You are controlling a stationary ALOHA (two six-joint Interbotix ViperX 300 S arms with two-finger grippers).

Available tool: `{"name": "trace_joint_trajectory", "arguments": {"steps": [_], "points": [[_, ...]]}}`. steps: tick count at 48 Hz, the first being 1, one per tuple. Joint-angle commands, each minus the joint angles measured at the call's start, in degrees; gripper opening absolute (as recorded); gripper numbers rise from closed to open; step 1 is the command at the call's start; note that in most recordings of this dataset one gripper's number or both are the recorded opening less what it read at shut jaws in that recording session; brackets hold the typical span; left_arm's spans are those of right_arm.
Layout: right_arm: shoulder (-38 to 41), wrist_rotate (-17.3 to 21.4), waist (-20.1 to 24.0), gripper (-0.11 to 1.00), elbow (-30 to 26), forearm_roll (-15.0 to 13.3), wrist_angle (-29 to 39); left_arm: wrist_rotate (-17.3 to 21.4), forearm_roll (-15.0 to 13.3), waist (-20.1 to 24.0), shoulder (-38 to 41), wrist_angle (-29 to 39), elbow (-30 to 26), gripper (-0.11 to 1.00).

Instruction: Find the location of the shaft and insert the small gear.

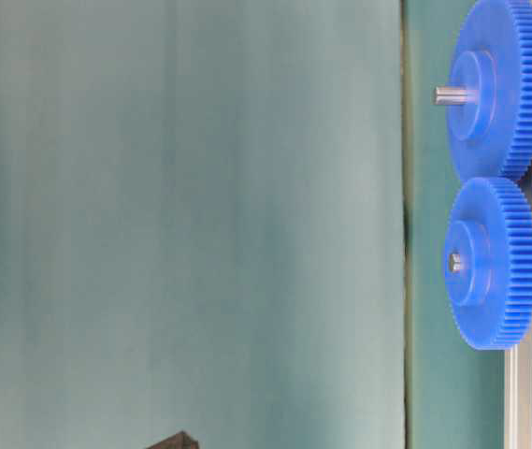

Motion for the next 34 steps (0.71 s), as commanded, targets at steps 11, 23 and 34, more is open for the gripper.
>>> {"name": "trace_joint_trajectory", "arguments": {"steps": [11, 23, 34], "points": [[-1.76, 0.97, 0.00, 1.00, -0.62, 0.00, -0.53, -1.32, 0.18, 0.09, -0.88, -0.53, 0.26, 0.03], [-2.55, 1.05, -0.09, 1.00, -0.44, 0.09, 0.09, -1.32, 0.18, 0.09, -1.23, -0.53, 0.62, 0.03], [-2.99, 2.11, 0.00, 1.00, -0.35, 0.18, 1.41, -1.49, 0.18, 0.09, -2.99, -0.53, 1.32, 0.03]]}}
